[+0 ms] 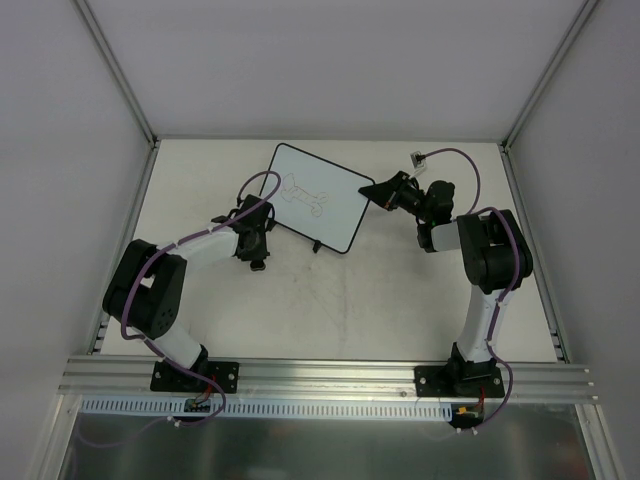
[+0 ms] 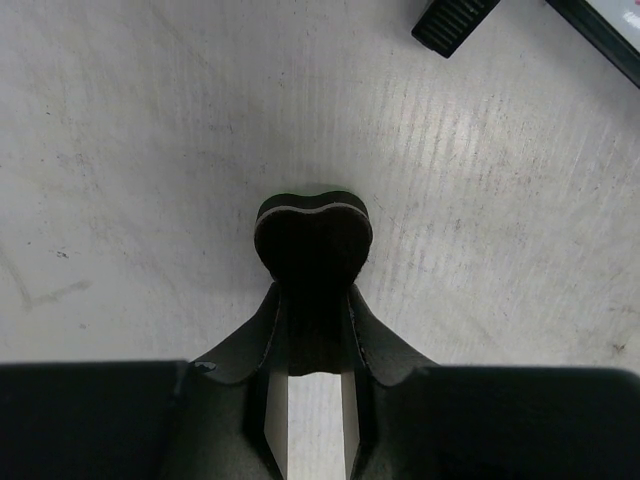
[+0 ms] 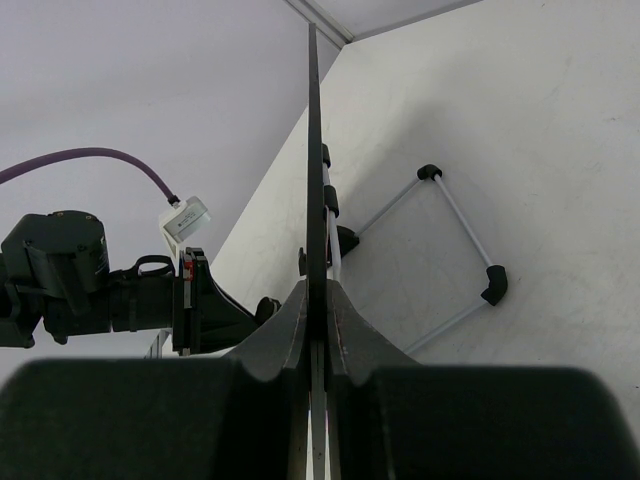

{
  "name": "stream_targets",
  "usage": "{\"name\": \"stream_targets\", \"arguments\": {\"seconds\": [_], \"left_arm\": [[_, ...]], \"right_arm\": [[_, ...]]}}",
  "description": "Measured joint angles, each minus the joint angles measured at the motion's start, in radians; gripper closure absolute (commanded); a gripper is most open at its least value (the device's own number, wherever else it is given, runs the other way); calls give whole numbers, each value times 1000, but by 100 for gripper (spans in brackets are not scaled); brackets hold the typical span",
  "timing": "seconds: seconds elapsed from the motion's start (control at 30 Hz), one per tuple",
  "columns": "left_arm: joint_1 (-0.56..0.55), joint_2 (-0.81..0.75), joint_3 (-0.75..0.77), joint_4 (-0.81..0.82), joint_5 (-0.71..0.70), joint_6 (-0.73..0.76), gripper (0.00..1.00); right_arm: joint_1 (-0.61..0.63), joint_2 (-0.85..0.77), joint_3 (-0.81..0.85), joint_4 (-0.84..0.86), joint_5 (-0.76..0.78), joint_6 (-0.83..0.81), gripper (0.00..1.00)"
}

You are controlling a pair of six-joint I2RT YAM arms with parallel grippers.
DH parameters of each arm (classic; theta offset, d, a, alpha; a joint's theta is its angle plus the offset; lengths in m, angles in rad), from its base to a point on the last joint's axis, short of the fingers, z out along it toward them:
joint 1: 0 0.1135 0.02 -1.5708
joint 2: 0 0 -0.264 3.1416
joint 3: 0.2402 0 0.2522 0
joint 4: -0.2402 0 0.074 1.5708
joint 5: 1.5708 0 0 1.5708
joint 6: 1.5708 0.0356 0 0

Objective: Erase the whiteboard

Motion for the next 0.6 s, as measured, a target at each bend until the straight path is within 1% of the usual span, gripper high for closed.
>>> {"name": "stream_targets", "arguments": {"seconds": [0.23, 0.3, 0.33, 0.6], "left_arm": [[3, -11, 0, -1, 4, 0, 96], [6, -24, 1, -1, 13, 0, 97], [9, -31, 2, -1, 22, 0, 100], [10, -63, 61, -5, 38, 14, 100]], "right_arm": [[0, 0, 0, 0, -2, 0, 100], [0, 0, 0, 0, -2, 0, 100], [0, 0, 0, 0, -2, 0, 100], [-2, 0, 2, 2, -11, 4, 100]]}}
